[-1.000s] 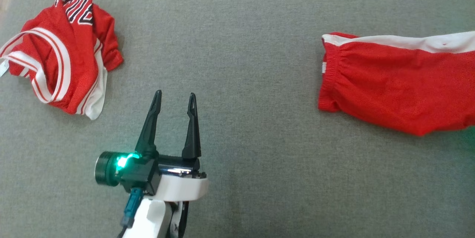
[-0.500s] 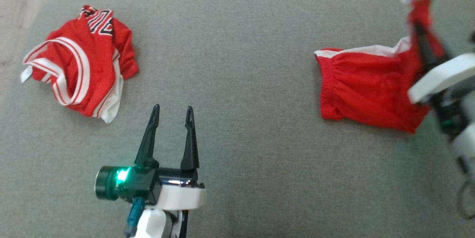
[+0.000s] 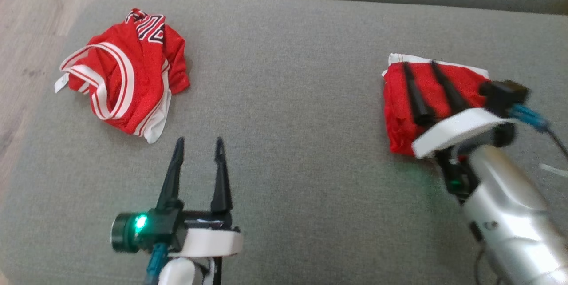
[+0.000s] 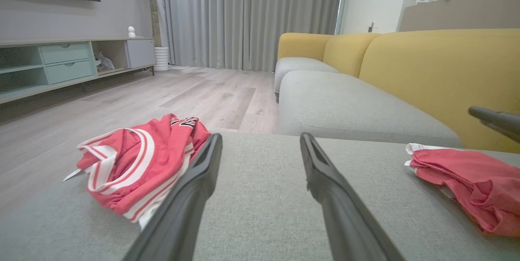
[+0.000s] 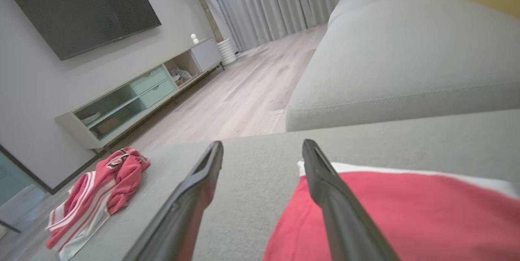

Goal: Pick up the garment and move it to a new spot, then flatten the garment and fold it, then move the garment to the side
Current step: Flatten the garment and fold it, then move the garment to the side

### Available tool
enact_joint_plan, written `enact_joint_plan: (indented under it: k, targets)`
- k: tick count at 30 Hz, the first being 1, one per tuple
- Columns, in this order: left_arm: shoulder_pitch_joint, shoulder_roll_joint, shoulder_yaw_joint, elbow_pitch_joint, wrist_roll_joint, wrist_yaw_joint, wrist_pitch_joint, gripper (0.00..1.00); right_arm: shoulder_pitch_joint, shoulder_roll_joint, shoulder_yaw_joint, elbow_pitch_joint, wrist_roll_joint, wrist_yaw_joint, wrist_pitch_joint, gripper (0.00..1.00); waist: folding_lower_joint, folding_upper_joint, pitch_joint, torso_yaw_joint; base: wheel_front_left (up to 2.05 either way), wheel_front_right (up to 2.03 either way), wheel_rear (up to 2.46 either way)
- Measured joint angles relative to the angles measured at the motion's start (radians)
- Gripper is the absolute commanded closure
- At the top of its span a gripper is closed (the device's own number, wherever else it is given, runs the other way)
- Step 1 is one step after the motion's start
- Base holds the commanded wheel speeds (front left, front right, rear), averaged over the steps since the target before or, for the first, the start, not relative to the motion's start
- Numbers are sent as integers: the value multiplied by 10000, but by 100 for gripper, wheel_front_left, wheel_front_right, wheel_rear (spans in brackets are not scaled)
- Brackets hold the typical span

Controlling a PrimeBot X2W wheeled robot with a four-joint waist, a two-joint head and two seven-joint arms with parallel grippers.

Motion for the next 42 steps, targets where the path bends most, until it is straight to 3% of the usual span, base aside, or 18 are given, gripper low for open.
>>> enact_joint_plan:
  k: [6, 15, 24, 42]
  targets:
    - [653, 4, 474, -286, -84, 251, 0, 0, 1341, -566, -1998, -1770, -1032, 0, -176, 0, 0, 0, -395, -206, 0, 0, 0]
    - [1499, 12, 1072, -650, 151, 127, 0, 0, 4490, -380, -3781, -4153, -3166, 0, -186, 0, -1, 0, -1012, -628, 0, 0, 0]
    - [2269, 27, 1659, -711, 767, -230, 0, 0, 6382, 443, -4389, -4986, -4679, 0, -184, 0, 0, 0, -1598, -978, 0, 0, 0]
    - [2709, 42, 1908, -487, 1407, -652, 0, 0, 6880, 846, -4362, -5101, -5678, 0, -184, 0, 0, 0, -1875, -1349, 0, 0, 0]
